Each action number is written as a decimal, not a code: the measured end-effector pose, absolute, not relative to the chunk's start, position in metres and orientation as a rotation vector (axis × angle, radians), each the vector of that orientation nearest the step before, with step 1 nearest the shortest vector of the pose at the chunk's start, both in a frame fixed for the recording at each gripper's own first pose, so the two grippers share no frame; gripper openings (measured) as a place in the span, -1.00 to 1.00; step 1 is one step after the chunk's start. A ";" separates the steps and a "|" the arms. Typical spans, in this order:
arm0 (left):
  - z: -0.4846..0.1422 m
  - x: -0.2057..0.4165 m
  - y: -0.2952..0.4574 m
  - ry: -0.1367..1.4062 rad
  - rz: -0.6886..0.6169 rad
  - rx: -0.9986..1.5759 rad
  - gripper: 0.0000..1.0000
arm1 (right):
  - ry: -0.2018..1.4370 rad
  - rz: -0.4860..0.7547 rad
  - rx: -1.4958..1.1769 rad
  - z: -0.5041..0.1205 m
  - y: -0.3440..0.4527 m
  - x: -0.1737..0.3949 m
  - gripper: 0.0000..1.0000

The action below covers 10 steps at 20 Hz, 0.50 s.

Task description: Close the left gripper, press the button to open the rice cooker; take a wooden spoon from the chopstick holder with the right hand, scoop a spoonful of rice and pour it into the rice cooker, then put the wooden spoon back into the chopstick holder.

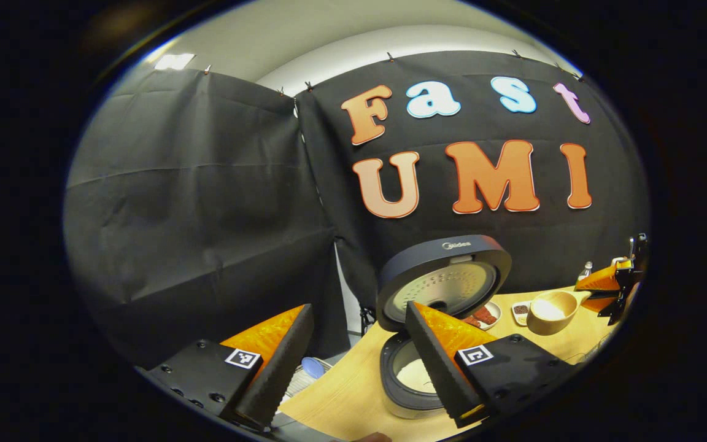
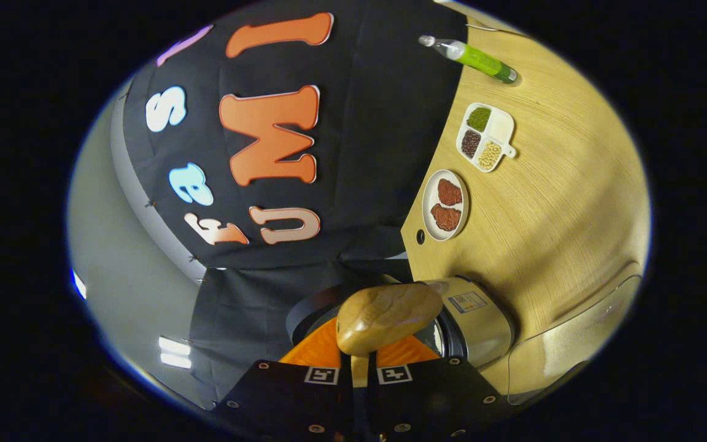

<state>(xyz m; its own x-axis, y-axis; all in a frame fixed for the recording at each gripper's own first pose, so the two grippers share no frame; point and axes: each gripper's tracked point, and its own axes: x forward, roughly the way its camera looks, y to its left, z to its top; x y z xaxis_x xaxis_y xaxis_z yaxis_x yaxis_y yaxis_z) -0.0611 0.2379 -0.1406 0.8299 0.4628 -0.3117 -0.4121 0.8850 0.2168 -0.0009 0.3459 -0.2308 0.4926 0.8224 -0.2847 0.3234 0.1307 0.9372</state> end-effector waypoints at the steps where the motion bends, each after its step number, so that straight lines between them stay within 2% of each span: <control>1: -0.142 -0.065 0.243 0.369 0.478 0.139 0.89 | 1.061 0.503 1.376 -0.229 0.357 0.002 -0.82; 10: -0.160 -0.088 0.282 0.404 0.571 0.116 0.89 | 0.914 0.567 0.755 -0.217 0.432 0.013 -0.83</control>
<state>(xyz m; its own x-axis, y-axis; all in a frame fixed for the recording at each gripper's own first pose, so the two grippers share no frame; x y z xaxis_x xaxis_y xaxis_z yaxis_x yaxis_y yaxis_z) -0.0882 0.2823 -0.1601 0.7656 0.5465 -0.3393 -0.5017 0.8374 0.2168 0.0131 0.4317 -0.2169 0.5006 0.7152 -0.4877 -0.1192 0.6150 0.7795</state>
